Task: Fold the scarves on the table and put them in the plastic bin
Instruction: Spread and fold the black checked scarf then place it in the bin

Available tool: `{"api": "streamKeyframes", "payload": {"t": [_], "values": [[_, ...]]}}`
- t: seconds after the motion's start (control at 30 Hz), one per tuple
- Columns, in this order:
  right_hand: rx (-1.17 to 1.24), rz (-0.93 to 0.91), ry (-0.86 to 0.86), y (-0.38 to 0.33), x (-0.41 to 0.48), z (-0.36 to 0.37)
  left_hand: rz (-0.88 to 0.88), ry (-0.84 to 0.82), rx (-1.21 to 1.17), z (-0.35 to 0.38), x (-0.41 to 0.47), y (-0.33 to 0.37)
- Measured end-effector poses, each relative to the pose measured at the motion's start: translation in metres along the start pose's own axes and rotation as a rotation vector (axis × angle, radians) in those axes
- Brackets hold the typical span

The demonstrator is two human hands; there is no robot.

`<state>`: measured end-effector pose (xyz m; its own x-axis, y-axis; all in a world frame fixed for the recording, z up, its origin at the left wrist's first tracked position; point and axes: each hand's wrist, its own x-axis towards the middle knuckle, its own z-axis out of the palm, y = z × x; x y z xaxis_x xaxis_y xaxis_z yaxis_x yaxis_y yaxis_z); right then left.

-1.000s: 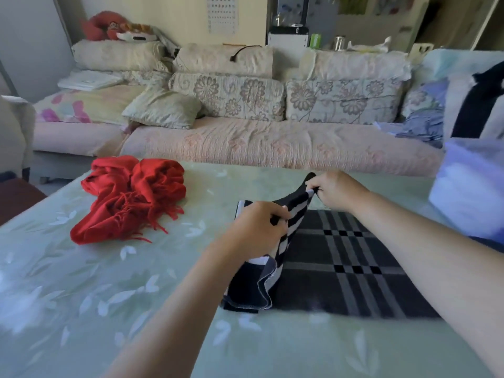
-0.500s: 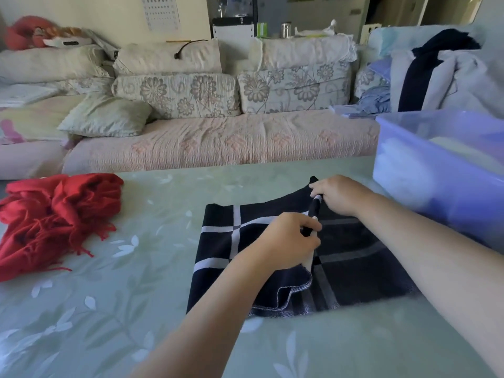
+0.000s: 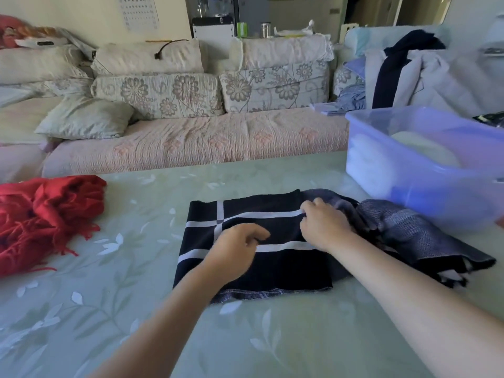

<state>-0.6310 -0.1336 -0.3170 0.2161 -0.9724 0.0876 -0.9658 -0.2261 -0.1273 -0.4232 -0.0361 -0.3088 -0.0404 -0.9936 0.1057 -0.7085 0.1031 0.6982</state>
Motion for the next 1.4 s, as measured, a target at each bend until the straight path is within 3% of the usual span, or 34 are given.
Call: {"api": "streamKeyframes", "payload": {"t": [0.2, 0.4, 0.6, 0.8, 0.9, 0.97, 1.13, 1.3, 1.4], "values": [[-0.156, 0.225, -0.230, -0.008, -0.055, -0.016, 0.037, 0.113, 0.216, -0.032, -0.040, -0.055], [0.149, 0.345, -0.059, -0.015, -0.066, -0.016, 0.071, 0.117, 0.255, -0.038, -0.068, -0.075], [-0.044, 0.267, -0.033, 0.015, -0.077, -0.012, 0.056, -0.167, 0.489, -0.033, -0.081, -0.090], [-0.325, 0.188, -0.017, 0.000, -0.074, -0.010, 0.084, 0.000, 0.406, -0.046, -0.057, -0.079], [-0.368, -0.072, 0.064, -0.004, -0.064, -0.003, 0.101, 0.062, 0.456, -0.046, -0.042, -0.082], [-0.249, -0.222, -0.028, -0.001, -0.055, 0.006, 0.049, -0.008, 0.533, -0.043, -0.033, -0.086], [-0.079, -0.173, -0.221, 0.020, -0.045, 0.021, -0.088, -0.151, 0.606, -0.035, -0.026, -0.097], [-0.159, -0.111, -0.141, 0.005, -0.028, 0.017, -0.057, -0.058, 0.756, -0.040, -0.016, -0.088], [-0.083, -0.083, -0.244, -0.005, -0.024, 0.023, -0.115, -0.148, 0.673, -0.039, -0.018, -0.089]]}}
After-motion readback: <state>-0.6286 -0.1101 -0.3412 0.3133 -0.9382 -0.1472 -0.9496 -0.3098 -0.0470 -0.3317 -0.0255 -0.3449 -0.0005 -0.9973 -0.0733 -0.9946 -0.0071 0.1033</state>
